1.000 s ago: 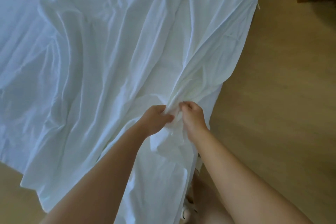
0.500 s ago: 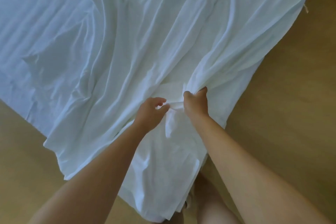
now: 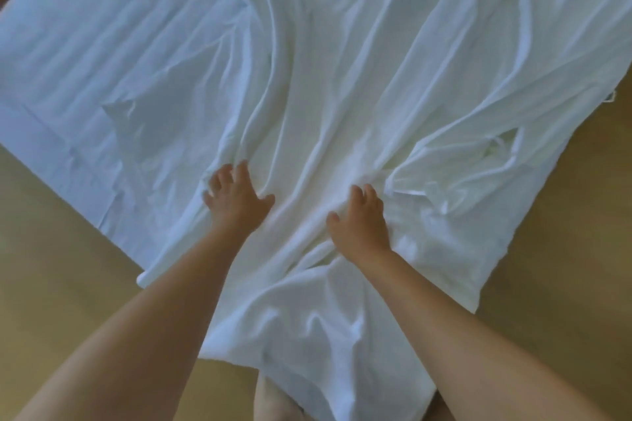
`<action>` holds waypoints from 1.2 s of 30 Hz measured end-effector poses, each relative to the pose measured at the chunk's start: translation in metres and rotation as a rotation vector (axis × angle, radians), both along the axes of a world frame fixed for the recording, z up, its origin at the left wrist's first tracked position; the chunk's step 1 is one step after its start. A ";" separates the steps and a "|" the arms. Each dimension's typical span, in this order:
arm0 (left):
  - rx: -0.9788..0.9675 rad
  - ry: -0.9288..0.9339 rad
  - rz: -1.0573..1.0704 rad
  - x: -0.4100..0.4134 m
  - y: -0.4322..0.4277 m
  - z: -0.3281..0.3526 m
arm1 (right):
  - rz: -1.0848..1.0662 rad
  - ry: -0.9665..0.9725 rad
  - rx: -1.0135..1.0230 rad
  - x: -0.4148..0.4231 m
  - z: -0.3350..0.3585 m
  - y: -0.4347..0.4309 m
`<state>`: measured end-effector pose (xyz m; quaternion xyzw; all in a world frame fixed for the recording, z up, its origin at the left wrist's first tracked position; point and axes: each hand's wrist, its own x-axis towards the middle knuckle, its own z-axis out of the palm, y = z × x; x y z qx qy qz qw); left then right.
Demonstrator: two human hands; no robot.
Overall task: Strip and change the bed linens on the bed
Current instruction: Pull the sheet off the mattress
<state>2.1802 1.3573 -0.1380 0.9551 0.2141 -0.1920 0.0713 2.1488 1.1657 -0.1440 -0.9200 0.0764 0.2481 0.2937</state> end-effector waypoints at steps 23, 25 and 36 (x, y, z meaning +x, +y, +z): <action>-0.585 -0.219 -0.165 0.117 0.184 0.057 | -0.419 -0.068 0.161 0.103 0.035 0.238; -0.630 0.191 -0.493 0.086 0.162 0.049 | -0.538 -0.065 0.414 0.103 0.038 0.251; -0.410 0.014 0.328 0.105 0.276 -0.015 | 0.028 -0.009 -0.224 0.117 0.026 0.258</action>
